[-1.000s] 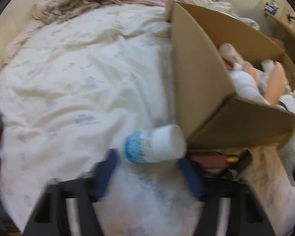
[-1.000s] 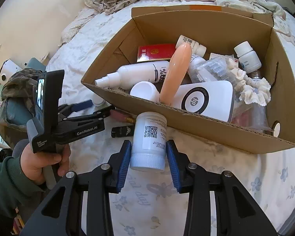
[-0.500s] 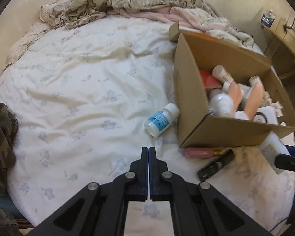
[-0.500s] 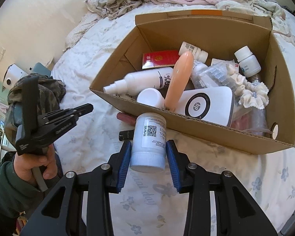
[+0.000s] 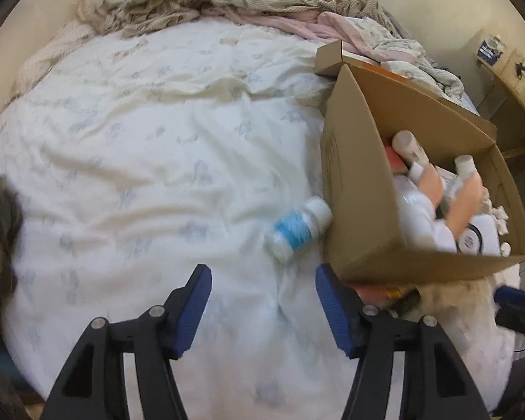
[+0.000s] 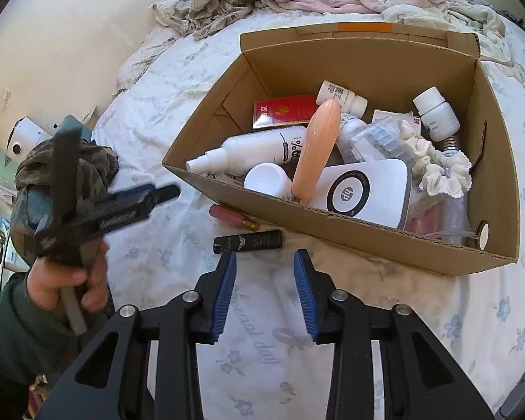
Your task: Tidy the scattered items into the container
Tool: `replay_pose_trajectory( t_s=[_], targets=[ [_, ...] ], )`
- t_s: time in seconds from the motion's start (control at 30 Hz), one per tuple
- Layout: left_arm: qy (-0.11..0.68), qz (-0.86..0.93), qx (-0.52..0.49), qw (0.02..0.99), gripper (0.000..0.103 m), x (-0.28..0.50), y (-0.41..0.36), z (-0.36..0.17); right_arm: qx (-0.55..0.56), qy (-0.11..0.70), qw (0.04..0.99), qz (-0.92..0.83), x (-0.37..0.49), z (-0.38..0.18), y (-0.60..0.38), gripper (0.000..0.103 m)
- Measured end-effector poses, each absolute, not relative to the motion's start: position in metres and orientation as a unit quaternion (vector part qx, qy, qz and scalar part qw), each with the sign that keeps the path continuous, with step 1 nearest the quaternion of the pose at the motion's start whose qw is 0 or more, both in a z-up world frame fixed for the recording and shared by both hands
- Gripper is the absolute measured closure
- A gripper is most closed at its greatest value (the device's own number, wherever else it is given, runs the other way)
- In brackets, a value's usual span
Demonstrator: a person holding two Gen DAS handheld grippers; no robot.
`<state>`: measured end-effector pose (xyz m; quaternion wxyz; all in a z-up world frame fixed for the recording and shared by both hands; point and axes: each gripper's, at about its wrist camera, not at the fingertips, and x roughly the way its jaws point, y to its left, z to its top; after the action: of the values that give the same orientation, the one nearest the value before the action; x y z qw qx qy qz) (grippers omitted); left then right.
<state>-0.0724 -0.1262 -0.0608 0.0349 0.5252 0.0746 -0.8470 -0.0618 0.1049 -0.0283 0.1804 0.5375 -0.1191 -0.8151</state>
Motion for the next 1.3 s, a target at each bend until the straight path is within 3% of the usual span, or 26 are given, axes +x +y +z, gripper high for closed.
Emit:
replay_pose_trajectory(
  t_s=[0.17, 0.27, 0.3, 0.43, 0.47, 0.57, 0.63, 0.67, 0.7, 0.77, 1.3],
  targets=[
    [0.007, -0.840, 0.542, 0.017, 0.041, -0.100, -0.120, -0.078, 0.556, -0.130, 0.163, -0.805, -0.064, -0.038, 0.116, 0.066],
    [-0.060, -0.843, 0.534, -0.007, 0.041, -0.107, -0.109, -0.085, 0.570, -0.113, 0.154, -0.799, -0.064, -0.042, 0.122, 0.048],
    [-0.069, -0.842, 0.535, -0.019, 0.042, -0.108, -0.106, -0.088, 0.572, -0.101, 0.149, -0.800, -0.064, -0.044, 0.123, 0.046],
    [-0.079, -0.832, 0.547, -0.053, 0.057, -0.112, -0.101, -0.101, 0.609, -0.094, 0.165, -0.771, -0.064, -0.067, 0.112, 0.046],
    [-0.076, -0.834, 0.544, -0.054, 0.067, -0.111, -0.102, -0.102, 0.615, -0.080, 0.165, -0.767, -0.063, -0.072, 0.107, 0.046],
    [-0.070, -0.843, 0.530, -0.058, 0.073, -0.107, -0.103, -0.099, 0.635, -0.026, 0.163, -0.755, -0.063, -0.089, 0.090, 0.045],
    [-0.061, -0.847, 0.525, -0.065, 0.074, -0.104, -0.104, -0.092, 0.640, -0.007, 0.164, -0.750, -0.063, -0.098, 0.085, 0.046],
    [-0.059, -0.849, 0.521, -0.064, 0.075, -0.103, -0.104, -0.090, 0.638, 0.000, 0.163, -0.753, -0.063, -0.100, 0.085, 0.049],
    [-0.059, -0.851, 0.518, -0.062, 0.075, -0.101, -0.105, -0.086, 0.636, 0.004, 0.162, -0.755, -0.063, -0.099, 0.086, 0.060],
    [-0.054, -0.854, 0.514, -0.061, 0.075, -0.096, -0.108, -0.079, 0.629, -0.001, 0.166, -0.759, -0.062, -0.094, 0.091, 0.063],
    [-0.051, -0.893, 0.445, -0.037, 0.075, -0.056, -0.108, 0.006, 0.508, -0.086, 0.248, -0.820, -0.048, 0.007, 0.104, 0.064]
  ],
)
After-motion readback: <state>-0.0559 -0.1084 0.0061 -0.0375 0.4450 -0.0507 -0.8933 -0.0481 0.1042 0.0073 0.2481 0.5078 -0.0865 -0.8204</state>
